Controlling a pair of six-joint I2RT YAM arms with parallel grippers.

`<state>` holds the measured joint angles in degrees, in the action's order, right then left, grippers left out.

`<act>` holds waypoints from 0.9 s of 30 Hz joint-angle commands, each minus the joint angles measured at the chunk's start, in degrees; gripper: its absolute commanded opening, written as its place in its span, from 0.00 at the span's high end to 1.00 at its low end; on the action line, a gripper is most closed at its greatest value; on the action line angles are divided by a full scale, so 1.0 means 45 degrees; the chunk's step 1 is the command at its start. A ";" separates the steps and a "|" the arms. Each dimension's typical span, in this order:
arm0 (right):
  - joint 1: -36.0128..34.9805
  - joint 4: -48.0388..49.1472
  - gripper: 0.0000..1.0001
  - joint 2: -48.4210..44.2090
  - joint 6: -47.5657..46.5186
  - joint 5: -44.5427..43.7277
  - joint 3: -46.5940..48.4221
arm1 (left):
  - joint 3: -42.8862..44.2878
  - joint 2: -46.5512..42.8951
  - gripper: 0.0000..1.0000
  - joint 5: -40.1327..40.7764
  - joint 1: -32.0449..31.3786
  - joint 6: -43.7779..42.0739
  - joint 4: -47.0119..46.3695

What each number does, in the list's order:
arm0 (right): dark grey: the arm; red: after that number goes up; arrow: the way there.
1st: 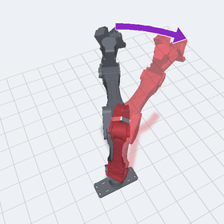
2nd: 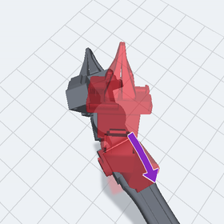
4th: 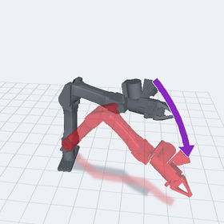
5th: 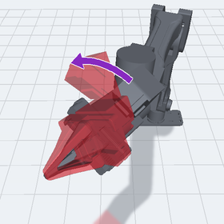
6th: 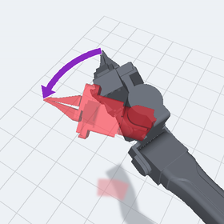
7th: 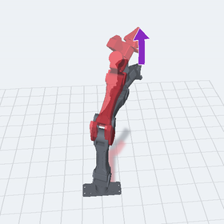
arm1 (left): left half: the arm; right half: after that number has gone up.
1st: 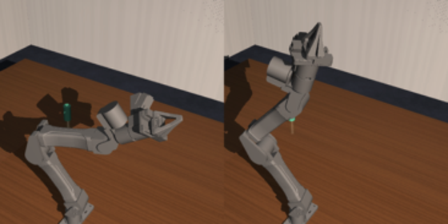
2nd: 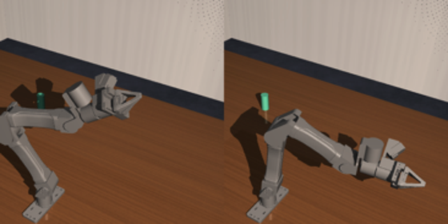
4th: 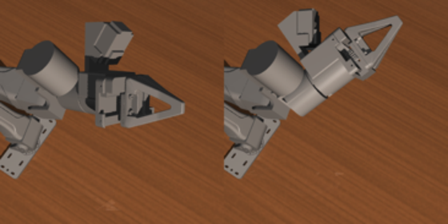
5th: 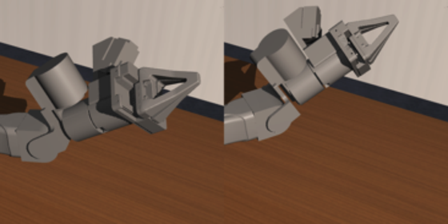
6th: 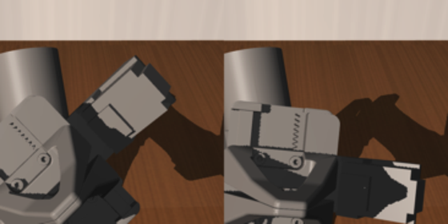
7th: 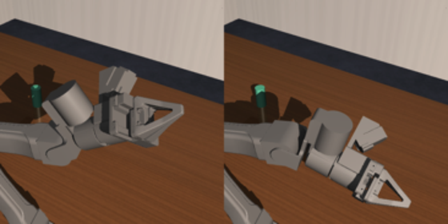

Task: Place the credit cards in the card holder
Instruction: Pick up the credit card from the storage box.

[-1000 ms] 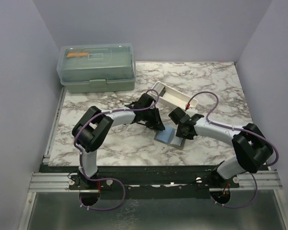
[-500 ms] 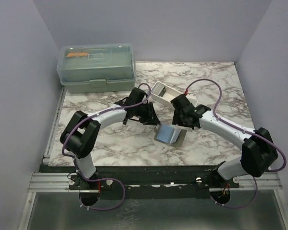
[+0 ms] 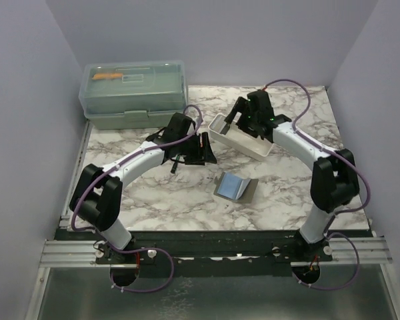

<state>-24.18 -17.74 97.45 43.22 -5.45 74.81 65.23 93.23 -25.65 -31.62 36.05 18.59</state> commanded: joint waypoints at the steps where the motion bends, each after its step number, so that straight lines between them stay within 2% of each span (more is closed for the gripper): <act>1: 0.0003 0.1181 0.07 0.2159 0.1080 0.1133 0.1825 | 0.0423 -0.0504 0.38 0.0779 -0.0025 -0.1082 0.0625; 6: 0.0027 0.1414 0.05 0.4031 0.1653 0.1385 0.2880 | 0.0426 -0.0736 0.34 0.0898 -0.0035 -0.1279 0.0835; 13: 0.0110 0.2187 0.05 0.5051 0.1845 0.1645 0.3040 | 0.0454 -0.0844 0.32 0.1219 -0.0029 -0.1325 0.0967; 17: 0.0133 0.3236 0.09 0.5149 0.2389 0.2220 0.2627 | 0.0465 -0.0879 0.31 0.1254 0.0012 -0.1293 0.0957; 23: 0.0402 0.5216 0.33 0.4730 0.3149 0.3031 0.1469 | 0.0443 -0.0894 0.31 0.1189 0.0126 -0.1274 0.0948; 27: 0.0519 0.5158 0.48 0.4776 0.3171 0.3151 0.1469 | 0.0464 -0.0835 0.31 0.1121 0.0160 -0.1235 0.0950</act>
<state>-22.46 1.45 119.83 56.01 6.13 81.78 65.89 91.11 -21.34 -31.35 30.96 22.48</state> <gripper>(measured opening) 0.566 0.685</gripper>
